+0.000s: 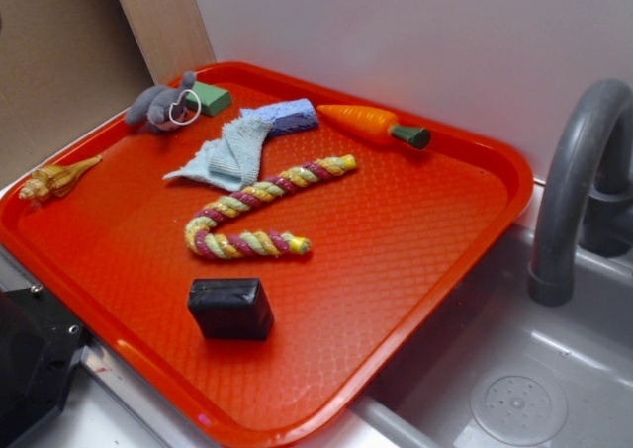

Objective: Grab the black box.

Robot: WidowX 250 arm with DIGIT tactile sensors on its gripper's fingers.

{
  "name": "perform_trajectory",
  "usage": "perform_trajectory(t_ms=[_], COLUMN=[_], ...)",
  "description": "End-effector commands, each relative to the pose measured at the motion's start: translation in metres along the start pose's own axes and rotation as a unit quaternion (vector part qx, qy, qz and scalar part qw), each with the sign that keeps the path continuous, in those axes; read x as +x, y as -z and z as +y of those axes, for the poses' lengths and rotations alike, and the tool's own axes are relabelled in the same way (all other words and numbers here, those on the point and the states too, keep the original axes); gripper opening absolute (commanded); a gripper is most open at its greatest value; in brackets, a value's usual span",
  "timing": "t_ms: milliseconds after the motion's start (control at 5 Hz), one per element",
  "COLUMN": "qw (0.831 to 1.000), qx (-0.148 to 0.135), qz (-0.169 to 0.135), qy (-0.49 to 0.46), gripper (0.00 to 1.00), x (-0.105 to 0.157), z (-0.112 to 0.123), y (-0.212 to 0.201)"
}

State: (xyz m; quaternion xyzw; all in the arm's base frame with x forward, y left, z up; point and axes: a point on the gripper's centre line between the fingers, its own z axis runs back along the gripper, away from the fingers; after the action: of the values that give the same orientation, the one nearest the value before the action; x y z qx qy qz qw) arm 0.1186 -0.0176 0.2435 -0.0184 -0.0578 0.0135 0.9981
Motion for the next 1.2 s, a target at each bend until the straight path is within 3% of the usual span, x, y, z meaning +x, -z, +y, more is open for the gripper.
perform_trajectory(t_ms=[0, 200, 400, 600, 800, 1000], qw=[1.0, 0.995, 0.975, 0.939, 0.889, 0.889], qx=[0.0, -0.003, -0.011, -0.053, -0.048, -0.048], qz=[0.0, -0.007, -0.011, -0.006, 0.04, 0.04], qy=[0.0, 0.101, 0.224, 0.339, 0.453, 0.453], gripper=[1.0, 1.0, 1.0, 1.0, 1.0, 1.0], x=[0.0, 0.041, 0.054, 0.046, 0.013, 0.013], z=[0.0, -0.028, -0.05, -0.076, -0.084, -0.084], y=[0.0, 0.024, 0.045, 0.071, 0.094, 0.094])
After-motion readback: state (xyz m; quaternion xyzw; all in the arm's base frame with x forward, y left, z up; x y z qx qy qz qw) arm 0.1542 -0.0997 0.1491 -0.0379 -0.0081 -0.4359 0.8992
